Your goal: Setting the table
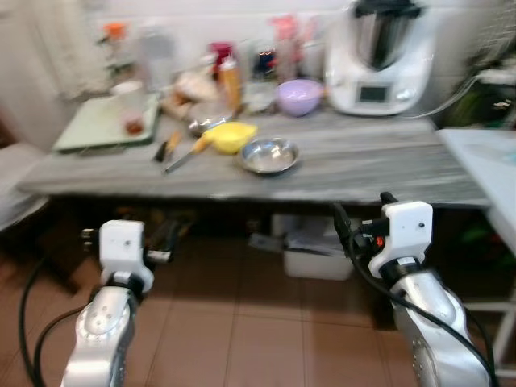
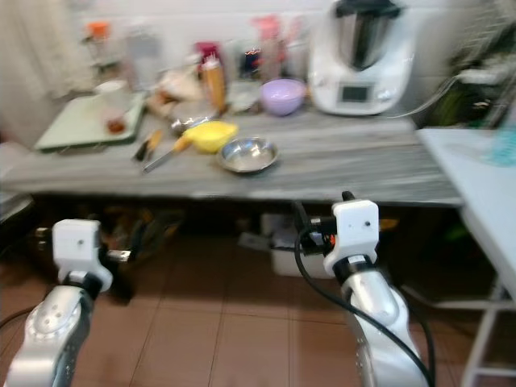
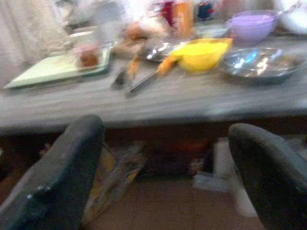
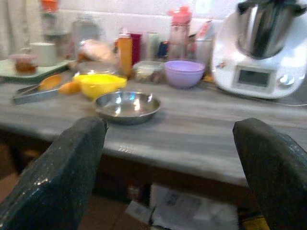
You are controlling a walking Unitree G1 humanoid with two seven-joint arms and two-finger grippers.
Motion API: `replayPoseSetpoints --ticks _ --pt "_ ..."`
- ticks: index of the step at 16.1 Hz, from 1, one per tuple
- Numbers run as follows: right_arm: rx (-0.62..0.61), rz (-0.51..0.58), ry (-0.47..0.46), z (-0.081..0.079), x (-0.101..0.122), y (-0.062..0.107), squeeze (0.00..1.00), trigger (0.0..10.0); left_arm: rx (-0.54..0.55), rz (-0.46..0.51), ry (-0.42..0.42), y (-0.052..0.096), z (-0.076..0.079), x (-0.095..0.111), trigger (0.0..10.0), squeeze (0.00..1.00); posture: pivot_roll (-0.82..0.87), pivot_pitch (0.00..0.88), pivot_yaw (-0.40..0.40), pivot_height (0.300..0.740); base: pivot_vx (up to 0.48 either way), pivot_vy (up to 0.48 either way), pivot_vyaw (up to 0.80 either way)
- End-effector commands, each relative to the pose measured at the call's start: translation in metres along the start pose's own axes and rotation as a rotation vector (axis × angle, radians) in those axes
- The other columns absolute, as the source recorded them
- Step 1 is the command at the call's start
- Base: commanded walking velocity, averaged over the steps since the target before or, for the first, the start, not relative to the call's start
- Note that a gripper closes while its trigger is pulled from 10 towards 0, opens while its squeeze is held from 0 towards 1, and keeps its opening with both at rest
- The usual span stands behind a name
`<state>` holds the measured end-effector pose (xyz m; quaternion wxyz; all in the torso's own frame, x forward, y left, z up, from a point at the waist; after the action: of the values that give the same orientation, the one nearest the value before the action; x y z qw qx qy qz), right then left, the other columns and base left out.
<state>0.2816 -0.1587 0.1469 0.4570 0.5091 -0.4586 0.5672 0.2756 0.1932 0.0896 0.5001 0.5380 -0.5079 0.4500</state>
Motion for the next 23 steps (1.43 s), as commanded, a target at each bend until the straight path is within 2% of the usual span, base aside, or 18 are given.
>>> replayPoseSetpoints --ticks 1,4,6,7,8,12,14,16,17,19,22,23 --pt "-0.023 -0.031 0.006 0.004 -0.008 0.009 0.00 10.0 -0.007 -0.001 -0.025 0.002 0.005 -0.001 10.0 0.00 -0.04 0.000 0.056 0.740 0.000 0.000 0.00" --pt "-0.040 -0.074 0.005 0.009 -0.020 0.022 0.00 10.0 0.024 -0.041 -0.037 0.010 0.004 -0.014 10.0 0.00 -0.04 0.000 0.058 0.740 0.000 0.000 0.00" --pt "-0.062 -0.084 -0.006 0.015 -0.022 0.024 0.00 10.0 0.037 -0.058 -0.038 0.017 0.005 -0.019 10.0 0.00 -0.03 0.009 0.060 0.740 0.000 0.000 0.00" --pt "-0.068 -0.084 -0.011 0.016 -0.022 0.024 0.00 10.0 0.044 -0.065 -0.039 0.021 0.004 -0.020 10.0 0.00 -0.03 0.014 0.061 0.740 0.000 0.000 0.00" --pt "-0.063 -0.079 -0.008 0.011 -0.020 0.024 0.00 10.0 0.070 -0.066 -0.061 0.026 -0.007 -0.021 10.0 0.00 -0.03 0.011 0.058 0.740 0.000 0.000 0.00" --pt "-0.030 -0.062 -0.009 0.001 -0.016 0.011 0.00 10.0 0.098 -0.038 -0.053 0.017 -0.019 -0.012 10.0 0.00 0.00 0.000 0.017 0.740 0.000 0.000 0.00" --pt "-0.037 -0.085 -0.026 0.005 -0.024 0.006 0.00 10.0 0.088 -0.050 -0.070 0.015 -0.010 -0.018 10.0 0.00 0.03 0.000 0.019 0.740 0.000 0.000 0.00" --pt "-0.037 -0.081 -0.053 -0.002 -0.021 -0.005 0.00 10.0 0.082 -0.050 -0.052 0.009 -0.014 -0.014 10.0 0.00 0.02 0.000 0.018 0.740 0.000 0.000 0.00" --pt "-0.018 -0.076 -0.040 -0.005 -0.021 -0.004 0.00 10.0 0.053 -0.057 -0.066 0.010 -0.010 -0.017 10.0 0.00 0.02 0.000 0.021 0.740 0.000 0.000 0.00" --pt "-0.017 -0.090 -0.041 -0.004 -0.027 0.001 0.00 10.0 0.048 -0.036 -0.042 0.007 -0.006 -0.012 10.0 0.00 0.02 0.000 0.033 0.740 0.000 0.000 0.00" --pt "-0.037 -0.097 -0.046 0.001 -0.031 -0.005 0.00 10.0 0.024 -0.009 -0.034 -0.005 0.005 -0.005 10.0 0.00 0.02 0.000 0.035 0.740 0.000 0.000 -0.49" --pt "-0.027 -0.086 -0.045 -0.002 -0.028 -0.008 0.00 10.0 0.007 0.005 -0.022 -0.008 0.010 -0.001 10.0 0.00 0.01 0.000 0.034 0.740 0.000 0.000 -0.79"
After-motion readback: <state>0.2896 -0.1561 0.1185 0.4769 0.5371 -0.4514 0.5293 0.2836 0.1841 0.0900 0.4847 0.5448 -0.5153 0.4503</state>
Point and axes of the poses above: a point about 5 cm out from each wrist's last joint towards the gripper, its own y axis pointing back from the gripper into the wrist, its own x axis along the axis of the wrist's last joint, z = x × y, the point moved 3 cm from there along -y, pointing out of the wrist towards the gripper, and after that the axes turned 2 degrees about -y, right-handed, at the moved point
